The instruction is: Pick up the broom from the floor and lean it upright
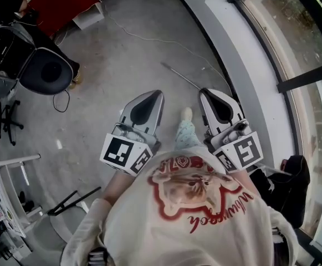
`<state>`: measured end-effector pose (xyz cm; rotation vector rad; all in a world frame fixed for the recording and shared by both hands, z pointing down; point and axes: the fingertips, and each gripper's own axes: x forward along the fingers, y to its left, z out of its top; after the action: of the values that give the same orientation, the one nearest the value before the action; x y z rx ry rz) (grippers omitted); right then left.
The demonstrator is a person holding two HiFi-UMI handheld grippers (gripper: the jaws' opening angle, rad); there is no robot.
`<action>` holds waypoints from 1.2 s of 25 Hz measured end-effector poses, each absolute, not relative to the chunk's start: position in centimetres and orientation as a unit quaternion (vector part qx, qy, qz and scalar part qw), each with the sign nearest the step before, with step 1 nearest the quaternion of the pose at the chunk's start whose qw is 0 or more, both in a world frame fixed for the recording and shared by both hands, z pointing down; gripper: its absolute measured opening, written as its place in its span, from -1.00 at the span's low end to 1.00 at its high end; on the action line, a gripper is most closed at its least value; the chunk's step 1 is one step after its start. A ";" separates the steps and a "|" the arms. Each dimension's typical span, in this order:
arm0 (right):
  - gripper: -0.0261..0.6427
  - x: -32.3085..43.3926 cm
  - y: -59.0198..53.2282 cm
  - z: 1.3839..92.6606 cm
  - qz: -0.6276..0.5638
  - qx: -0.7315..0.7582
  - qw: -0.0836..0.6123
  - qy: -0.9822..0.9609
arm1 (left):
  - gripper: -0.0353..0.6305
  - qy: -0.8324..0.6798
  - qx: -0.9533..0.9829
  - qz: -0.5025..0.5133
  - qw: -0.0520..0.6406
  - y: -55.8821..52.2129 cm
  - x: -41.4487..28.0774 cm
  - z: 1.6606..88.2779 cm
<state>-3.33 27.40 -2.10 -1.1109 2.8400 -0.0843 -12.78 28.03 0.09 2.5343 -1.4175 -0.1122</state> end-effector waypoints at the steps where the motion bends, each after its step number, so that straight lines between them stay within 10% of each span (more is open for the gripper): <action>1: -0.83 -3.1 25.2 -2.4 -0.024 -0.358 0.044 0.933 | -0.83 -0.491 0.863 -0.042 0.113 25.8 -12.6 -0.3; 30: -0.83 -11.3 -17.1 -0.1 -0.029 -0.299 0.009 0.954 | -0.83 -0.531 0.838 -0.029 0.124 -16.0 -19.7 2.2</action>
<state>-11.28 -17.13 -0.10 -0.9338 2.9796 -0.0921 -19.73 -15.97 2.17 2.4432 -1.5477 -0.0842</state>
